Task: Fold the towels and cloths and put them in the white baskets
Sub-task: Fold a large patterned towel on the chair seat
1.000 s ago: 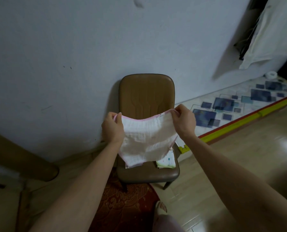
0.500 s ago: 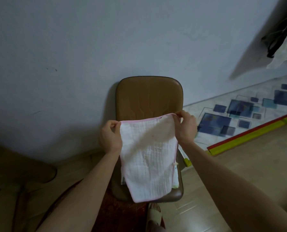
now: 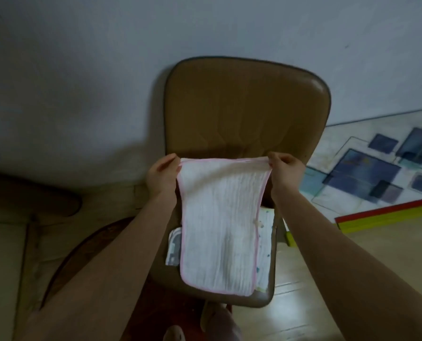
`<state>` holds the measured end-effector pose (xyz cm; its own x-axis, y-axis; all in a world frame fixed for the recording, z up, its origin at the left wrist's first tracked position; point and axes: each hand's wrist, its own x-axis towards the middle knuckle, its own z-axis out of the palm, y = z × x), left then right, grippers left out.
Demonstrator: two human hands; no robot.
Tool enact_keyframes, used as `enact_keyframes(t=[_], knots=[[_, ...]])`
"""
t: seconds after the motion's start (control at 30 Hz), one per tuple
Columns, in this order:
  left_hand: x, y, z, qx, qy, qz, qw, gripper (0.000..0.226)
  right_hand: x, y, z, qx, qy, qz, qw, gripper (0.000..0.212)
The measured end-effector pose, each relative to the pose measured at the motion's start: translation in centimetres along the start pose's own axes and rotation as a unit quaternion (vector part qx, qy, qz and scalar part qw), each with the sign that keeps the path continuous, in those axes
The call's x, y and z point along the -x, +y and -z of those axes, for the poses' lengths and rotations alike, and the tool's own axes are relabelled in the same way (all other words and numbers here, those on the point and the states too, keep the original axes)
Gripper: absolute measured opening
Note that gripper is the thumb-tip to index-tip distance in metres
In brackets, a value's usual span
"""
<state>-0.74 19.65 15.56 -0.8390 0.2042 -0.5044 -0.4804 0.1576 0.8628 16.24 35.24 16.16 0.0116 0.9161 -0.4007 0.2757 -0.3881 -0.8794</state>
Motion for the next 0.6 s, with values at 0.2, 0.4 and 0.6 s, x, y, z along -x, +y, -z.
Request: enact_keyframes(t=[0.2, 0.4, 0.6], knots=[[-1.7, -6.2, 2.6, -0.035, 0.012, 0.111, 0.993, 0.034, 0.4, 8.0, 0.4, -0.011, 0.007, -0.144, 0.989, 0.037], [1.8, -10.9, 7.2, -0.165, -0.059, 0.219, 0.960, 0.030, 4.8, 16.7, 4.0, 0.032, 0.024, -0.228, 0.973, 0.012], [4.7, -18.0, 12.0, -0.183, -0.008, 0.226, 0.957, 0.018, 9.6, 24.2, 7.2, 0.059, 0.057, -0.216, 0.973, 0.020]])
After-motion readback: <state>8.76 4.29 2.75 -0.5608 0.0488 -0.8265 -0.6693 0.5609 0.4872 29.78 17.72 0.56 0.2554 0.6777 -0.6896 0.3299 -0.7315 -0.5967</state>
